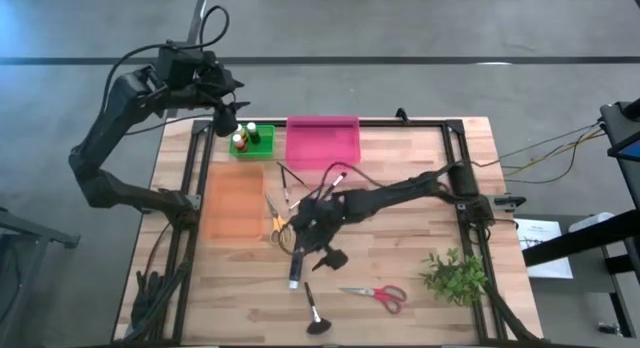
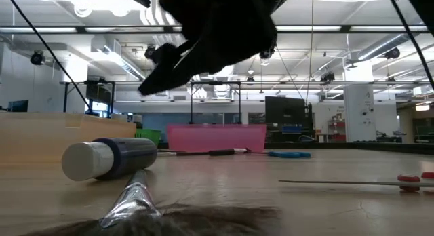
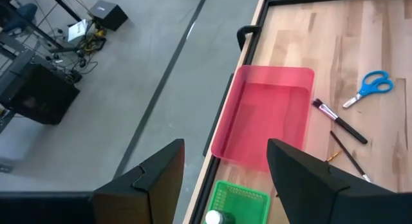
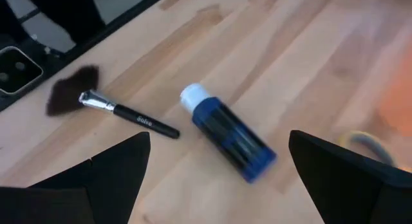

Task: Pick & Place Paint Supplies
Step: Put the blue paint bottle into the green bin

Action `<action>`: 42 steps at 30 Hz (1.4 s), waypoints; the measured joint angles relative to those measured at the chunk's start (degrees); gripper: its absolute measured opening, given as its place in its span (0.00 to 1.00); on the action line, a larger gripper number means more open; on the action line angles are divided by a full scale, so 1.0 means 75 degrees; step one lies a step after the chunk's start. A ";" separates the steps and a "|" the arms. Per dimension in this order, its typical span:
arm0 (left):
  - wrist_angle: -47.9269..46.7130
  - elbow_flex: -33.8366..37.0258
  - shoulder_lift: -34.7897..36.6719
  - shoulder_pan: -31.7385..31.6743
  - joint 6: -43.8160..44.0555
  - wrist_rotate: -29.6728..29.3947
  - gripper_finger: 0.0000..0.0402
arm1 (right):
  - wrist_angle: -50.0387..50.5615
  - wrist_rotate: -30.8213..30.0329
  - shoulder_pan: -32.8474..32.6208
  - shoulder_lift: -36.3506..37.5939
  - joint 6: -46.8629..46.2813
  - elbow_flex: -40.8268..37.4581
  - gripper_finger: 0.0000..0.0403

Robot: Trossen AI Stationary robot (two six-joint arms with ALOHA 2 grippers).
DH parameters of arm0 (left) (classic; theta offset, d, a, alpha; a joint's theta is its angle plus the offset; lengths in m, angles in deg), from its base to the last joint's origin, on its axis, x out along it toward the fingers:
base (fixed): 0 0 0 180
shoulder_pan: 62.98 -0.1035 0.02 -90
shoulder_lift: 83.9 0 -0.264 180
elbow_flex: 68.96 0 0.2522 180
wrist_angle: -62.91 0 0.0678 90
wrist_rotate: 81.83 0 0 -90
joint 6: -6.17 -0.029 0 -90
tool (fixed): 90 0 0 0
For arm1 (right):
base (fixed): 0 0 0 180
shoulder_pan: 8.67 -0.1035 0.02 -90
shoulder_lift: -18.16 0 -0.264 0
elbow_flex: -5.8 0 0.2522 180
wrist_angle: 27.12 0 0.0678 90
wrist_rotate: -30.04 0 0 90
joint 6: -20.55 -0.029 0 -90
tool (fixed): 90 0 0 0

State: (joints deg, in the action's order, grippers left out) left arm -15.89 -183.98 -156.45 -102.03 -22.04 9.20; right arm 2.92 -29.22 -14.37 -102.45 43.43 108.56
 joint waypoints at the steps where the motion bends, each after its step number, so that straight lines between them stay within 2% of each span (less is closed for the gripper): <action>1: 0.0008 0.0000 0.0002 0.0000 0.0003 0.0000 0.57 | 0.0074 0.0073 -0.0028 -0.0210 0.0007 0.0227 0.91; 6: -0.0058 0.0000 0.0002 0.0000 0.0028 -0.0022 0.57 | 0.0795 0.0467 -0.0098 -0.1153 0.0281 0.1475 0.91; 13: -0.0143 0.0000 0.0008 -0.0006 0.0091 -0.0086 0.57 | 0.2468 0.0515 -0.0098 -0.2263 0.1151 0.2809 0.91; 20: -0.0316 0.0000 0.0008 -0.0004 0.0171 -0.0089 0.57 | 0.3659 0.0562 -0.0002 -0.2732 0.1122 0.3344 0.91; 24: -0.0342 0.0003 0.0008 -0.0004 0.0195 -0.0089 0.57 | 0.3645 0.0544 -0.0005 -0.2671 0.1034 0.3217 0.91; 27: -0.0341 0.0003 0.0008 -0.0003 0.0195 -0.0087 0.57 | 0.3587 0.0533 0.0010 -0.2662 0.0849 0.3206 0.83; 32: -0.0341 0.0003 0.0008 -0.0003 0.0198 -0.0087 0.57 | 0.3562 0.0549 0.0030 -0.2662 0.0758 0.3191 0.61; 37: -0.0338 0.0003 0.0008 0.0000 0.0227 -0.0087 0.57 | 0.3654 0.0891 0.0056 -0.2662 0.0734 0.3172 0.40; 42: -0.0339 0.0003 0.0008 0.0000 0.0227 -0.0085 0.57 | 0.3658 0.1129 0.0104 -0.2605 0.0712 0.3166 0.29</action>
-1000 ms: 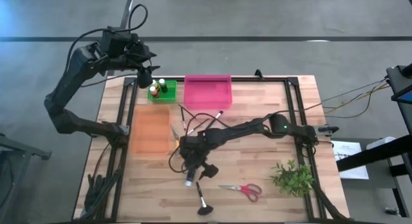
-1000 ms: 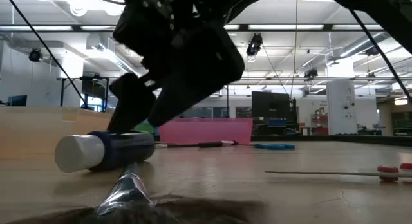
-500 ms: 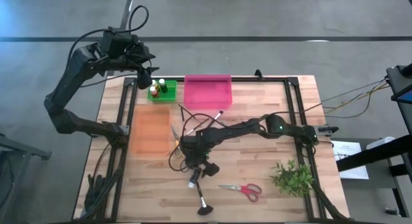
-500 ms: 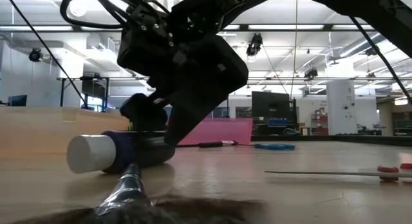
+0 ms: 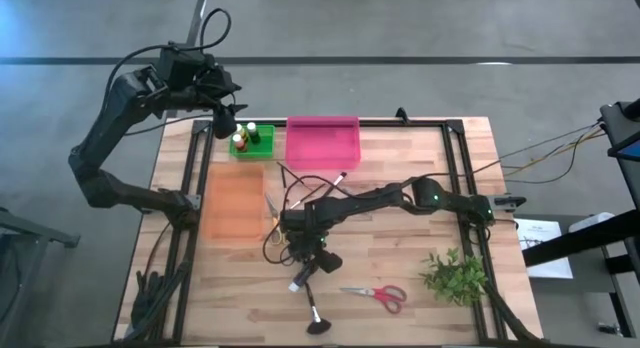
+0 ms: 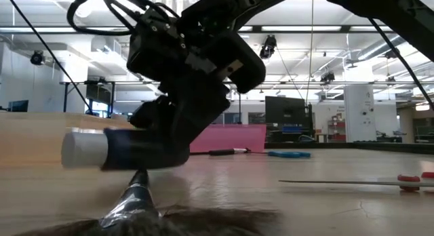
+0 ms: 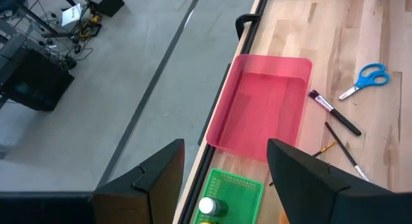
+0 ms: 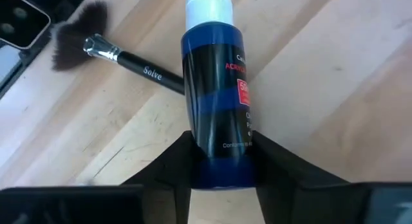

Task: Pick & Place Paint Supplies
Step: Put the blue paint bottle into the green bin

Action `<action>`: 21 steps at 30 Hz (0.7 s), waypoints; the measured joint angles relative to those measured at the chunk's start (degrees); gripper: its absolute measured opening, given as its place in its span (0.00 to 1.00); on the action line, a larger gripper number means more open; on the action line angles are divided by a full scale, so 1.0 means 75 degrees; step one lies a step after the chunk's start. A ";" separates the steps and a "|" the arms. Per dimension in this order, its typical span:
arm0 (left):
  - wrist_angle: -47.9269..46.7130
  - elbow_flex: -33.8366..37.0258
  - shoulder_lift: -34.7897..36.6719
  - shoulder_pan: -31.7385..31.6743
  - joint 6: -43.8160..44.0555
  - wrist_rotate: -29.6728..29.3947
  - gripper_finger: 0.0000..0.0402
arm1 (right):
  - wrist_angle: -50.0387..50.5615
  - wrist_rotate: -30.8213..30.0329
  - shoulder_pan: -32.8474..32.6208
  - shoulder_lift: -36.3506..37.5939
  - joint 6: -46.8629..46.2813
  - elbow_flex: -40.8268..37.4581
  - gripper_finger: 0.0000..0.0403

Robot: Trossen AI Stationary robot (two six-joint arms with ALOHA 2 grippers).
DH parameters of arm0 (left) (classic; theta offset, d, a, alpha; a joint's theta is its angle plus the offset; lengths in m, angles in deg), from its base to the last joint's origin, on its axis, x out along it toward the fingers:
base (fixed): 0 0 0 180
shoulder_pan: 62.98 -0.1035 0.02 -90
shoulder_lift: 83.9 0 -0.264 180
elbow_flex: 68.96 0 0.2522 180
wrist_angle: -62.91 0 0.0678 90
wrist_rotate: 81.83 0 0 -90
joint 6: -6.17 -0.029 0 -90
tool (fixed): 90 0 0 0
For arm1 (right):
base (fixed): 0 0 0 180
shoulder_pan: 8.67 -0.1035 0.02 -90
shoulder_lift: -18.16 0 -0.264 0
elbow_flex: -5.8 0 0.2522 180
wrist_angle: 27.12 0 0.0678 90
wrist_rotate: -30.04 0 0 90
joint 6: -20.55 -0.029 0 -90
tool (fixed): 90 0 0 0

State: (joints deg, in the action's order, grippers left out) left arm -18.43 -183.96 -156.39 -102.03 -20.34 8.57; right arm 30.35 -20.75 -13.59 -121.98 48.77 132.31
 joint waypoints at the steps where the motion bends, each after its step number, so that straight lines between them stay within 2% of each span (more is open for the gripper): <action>1: -0.0002 0.0000 0.0000 0.0000 0.0000 -0.0001 0.57 | 0.0029 0.0009 0.0027 0.0063 -0.0049 0.0000 0.28; 7: -0.0111 0.0000 0.0003 0.0000 -0.0003 0.0266 0.57 | 0.0362 0.0175 0.0209 0.0600 -0.0470 0.0000 0.32; 12: -0.0306 0.0000 0.0053 0.0219 0.0040 0.0677 0.57 | 0.0855 0.0104 0.0540 0.1644 -0.0631 -0.0003 0.33; 17: -0.0305 0.0000 0.0073 0.1175 0.0079 0.0663 0.57 | 0.0941 -0.0272 0.1068 0.2998 -0.0943 -0.0045 0.34; 21: -0.0011 0.0003 0.0073 0.2330 0.0035 -0.0172 0.57 | 0.0941 -0.0739 0.1675 0.4012 -0.1182 -0.0097 0.34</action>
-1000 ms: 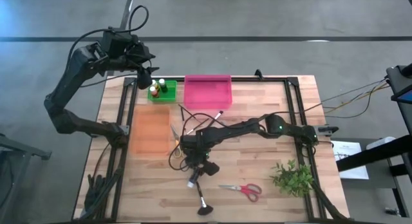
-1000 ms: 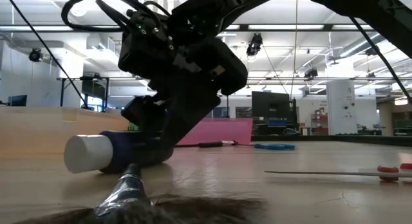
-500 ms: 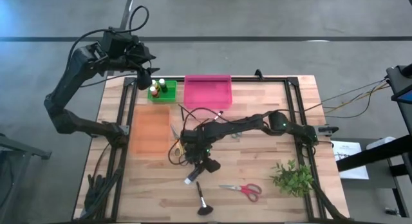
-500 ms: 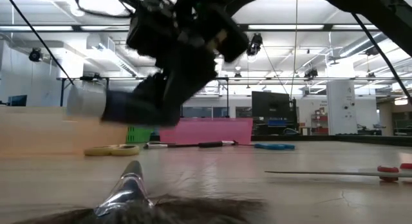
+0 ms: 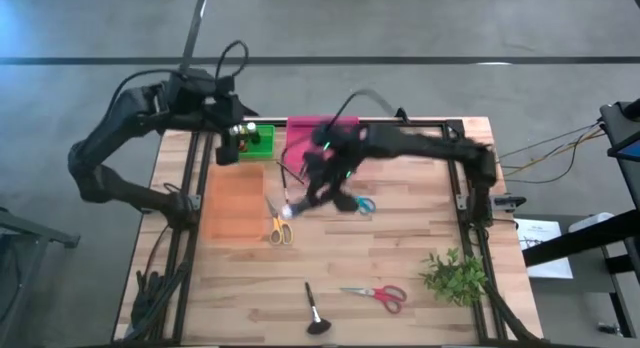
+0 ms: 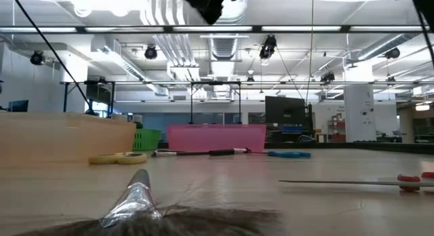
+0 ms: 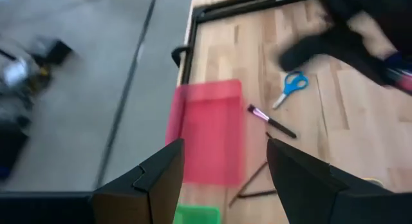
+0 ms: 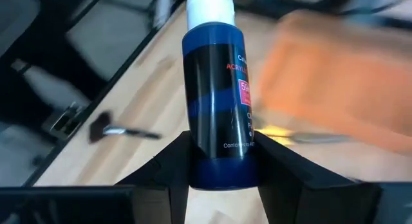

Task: Pick & Place Paint Supplies
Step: Put the blue paint bottle into the green bin

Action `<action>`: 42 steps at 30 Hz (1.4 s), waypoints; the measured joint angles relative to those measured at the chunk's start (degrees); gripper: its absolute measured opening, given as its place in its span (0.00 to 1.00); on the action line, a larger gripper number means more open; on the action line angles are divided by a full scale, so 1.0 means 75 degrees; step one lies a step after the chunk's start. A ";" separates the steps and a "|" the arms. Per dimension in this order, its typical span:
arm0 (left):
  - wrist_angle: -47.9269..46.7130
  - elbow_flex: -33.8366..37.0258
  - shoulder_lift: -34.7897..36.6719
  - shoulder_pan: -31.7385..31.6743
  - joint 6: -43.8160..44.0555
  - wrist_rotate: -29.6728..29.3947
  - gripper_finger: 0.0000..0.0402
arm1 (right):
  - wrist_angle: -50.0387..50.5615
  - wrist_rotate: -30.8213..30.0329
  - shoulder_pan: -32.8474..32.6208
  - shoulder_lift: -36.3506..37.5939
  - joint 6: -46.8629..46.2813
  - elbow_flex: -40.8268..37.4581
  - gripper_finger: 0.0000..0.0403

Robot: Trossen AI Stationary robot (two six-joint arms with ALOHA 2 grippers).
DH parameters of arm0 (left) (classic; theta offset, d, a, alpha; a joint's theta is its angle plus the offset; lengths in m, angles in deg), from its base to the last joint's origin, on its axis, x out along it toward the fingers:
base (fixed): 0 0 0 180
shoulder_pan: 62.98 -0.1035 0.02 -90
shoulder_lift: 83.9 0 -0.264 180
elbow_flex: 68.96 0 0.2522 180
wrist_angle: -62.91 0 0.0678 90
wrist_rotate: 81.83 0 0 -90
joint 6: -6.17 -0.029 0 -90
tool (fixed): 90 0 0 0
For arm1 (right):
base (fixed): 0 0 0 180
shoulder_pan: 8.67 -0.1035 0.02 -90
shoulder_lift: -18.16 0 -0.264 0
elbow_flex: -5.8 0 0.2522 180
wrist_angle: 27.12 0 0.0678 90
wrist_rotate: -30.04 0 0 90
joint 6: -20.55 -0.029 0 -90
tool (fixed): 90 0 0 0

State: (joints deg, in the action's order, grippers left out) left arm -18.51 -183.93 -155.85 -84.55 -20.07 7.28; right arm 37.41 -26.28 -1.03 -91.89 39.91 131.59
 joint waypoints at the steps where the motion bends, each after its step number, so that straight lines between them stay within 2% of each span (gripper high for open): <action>1: 0.0130 0.0000 0.0000 0.0290 -0.0055 -0.0271 0.57 | -0.0001 -0.0110 0.0159 0.0217 -0.0101 -0.0014 0.34; 6: 0.0891 -0.0003 -0.0097 0.1627 -0.0131 -0.1266 0.57 | -0.0012 -0.0311 0.0989 0.1078 -0.0500 -0.0155 0.34; 11: 0.1455 0.0000 -0.0624 0.2375 -0.0323 -0.1490 0.57 | -0.0027 -0.0327 0.1485 0.1519 -0.0680 -0.0294 0.34; 18: 0.1846 -0.0005 -0.1303 0.2513 -0.0855 -0.1762 0.57 | 0.0020 -0.0321 0.1539 0.1631 -0.0752 -0.0268 0.34; 28: 0.2084 -0.0012 -0.1465 0.2506 -0.0763 -0.1545 0.56 | -0.0007 -0.0318 0.1533 0.1634 -0.0778 -0.0282 0.34; 31: 0.2015 -0.0012 -0.1468 0.2473 -0.0643 -0.1539 0.50 | -0.0010 -0.0319 0.1533 0.1634 -0.0769 -0.0282 0.34; 37: 0.1965 0.0035 -0.1472 0.2464 -0.0440 -0.1282 0.30 | -0.0005 -0.0327 0.1533 0.1634 -0.0758 -0.0284 0.34; 42: 0.1923 0.0041 -0.1472 0.2464 -0.0353 -0.1287 0.27 | -0.0016 -0.0325 0.1533 0.1634 -0.0793 -0.0291 0.34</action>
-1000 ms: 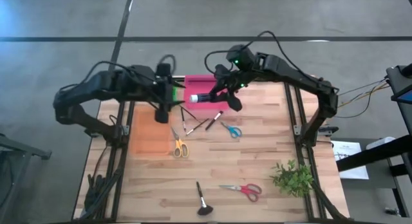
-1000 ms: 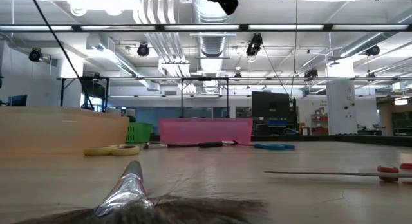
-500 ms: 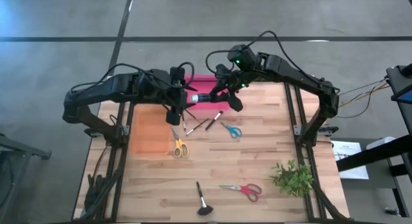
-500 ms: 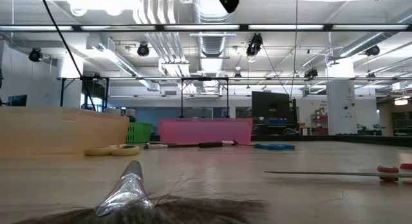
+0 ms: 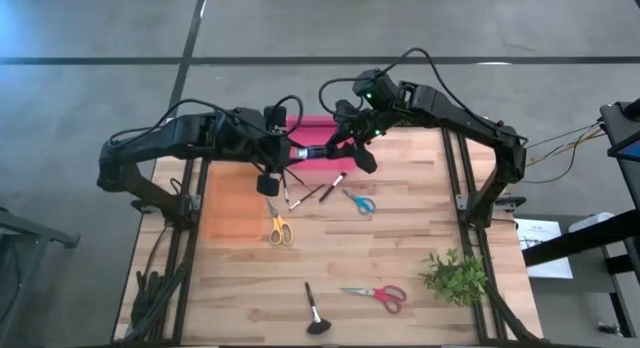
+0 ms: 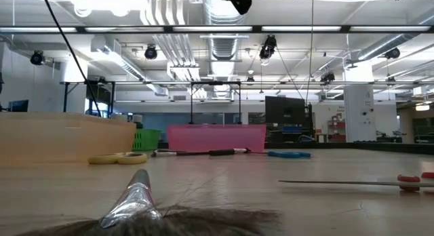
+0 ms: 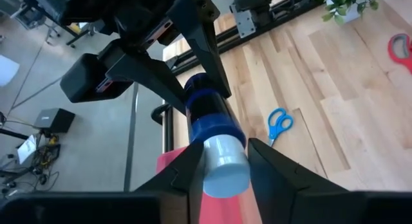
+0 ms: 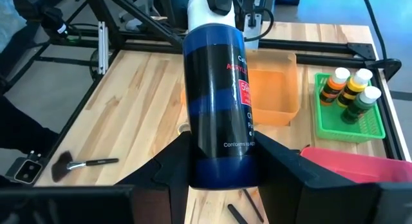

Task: Pick & Place Paint Supplies
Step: Put the blue paint bottle into the green bin

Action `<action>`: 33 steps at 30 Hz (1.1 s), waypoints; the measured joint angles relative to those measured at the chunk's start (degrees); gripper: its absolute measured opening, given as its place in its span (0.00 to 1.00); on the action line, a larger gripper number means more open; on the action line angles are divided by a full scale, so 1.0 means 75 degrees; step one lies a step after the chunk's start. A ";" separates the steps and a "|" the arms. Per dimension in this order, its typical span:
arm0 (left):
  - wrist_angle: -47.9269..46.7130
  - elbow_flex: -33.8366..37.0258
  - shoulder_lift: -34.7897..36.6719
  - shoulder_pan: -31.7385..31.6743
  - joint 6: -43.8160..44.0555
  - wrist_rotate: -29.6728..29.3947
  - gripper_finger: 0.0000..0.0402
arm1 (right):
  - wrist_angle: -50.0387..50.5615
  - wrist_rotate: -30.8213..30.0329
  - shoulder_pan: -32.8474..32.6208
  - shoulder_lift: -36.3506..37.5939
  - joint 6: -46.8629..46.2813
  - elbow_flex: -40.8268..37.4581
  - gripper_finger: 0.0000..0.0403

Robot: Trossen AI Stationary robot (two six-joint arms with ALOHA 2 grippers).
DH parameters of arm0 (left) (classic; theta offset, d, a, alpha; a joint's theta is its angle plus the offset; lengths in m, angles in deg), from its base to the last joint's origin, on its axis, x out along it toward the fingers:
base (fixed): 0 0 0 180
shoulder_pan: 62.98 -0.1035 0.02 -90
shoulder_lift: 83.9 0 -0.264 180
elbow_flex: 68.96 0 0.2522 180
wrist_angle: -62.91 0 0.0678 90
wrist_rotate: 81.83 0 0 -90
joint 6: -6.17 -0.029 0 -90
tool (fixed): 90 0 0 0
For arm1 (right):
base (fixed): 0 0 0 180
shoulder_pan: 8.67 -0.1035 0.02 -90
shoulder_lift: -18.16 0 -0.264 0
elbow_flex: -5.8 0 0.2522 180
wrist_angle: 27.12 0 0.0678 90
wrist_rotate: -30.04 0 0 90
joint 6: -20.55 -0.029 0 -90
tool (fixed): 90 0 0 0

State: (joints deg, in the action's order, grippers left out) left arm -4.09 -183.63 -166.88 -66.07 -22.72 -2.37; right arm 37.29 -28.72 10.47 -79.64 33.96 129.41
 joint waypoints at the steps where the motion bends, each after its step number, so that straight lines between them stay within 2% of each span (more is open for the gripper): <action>1: -0.0028 0.0000 0.0000 0.0000 0.0028 0.0000 0.27 | 0.0005 0.0000 0.0000 0.0000 -0.0010 0.0000 0.34; 7: 0.0008 0.0000 0.0000 0.0000 0.0247 -0.0176 0.29 | -0.0015 -0.0029 -0.0015 -0.0006 -0.0023 0.0000 0.34; 16: -0.0109 0.0000 0.0011 0.0000 0.0373 -0.0409 0.53 | -0.0087 0.0062 -0.0020 0.0080 -0.0085 0.0009 0.34; 19: -0.0025 0.0000 0.0015 0.0000 0.0373 -0.0406 0.57 | -0.0078 0.0061 -0.0020 0.0126 -0.0108 0.0009 0.34; 24: 0.0167 0.0000 0.0036 0.0006 0.0402 -0.0400 0.55 | -0.0064 0.0056 -0.0020 0.0195 -0.0137 0.0009 0.34; 33: 0.0263 0.0000 0.0041 0.0006 0.0487 -0.0073 0.39 | -0.0054 0.0032 -0.0020 0.0192 -0.0147 0.0009 0.34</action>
State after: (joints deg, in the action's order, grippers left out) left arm -2.12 -183.63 -166.58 -66.03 -19.07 -2.92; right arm 36.89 -28.48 10.31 -78.20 32.86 129.47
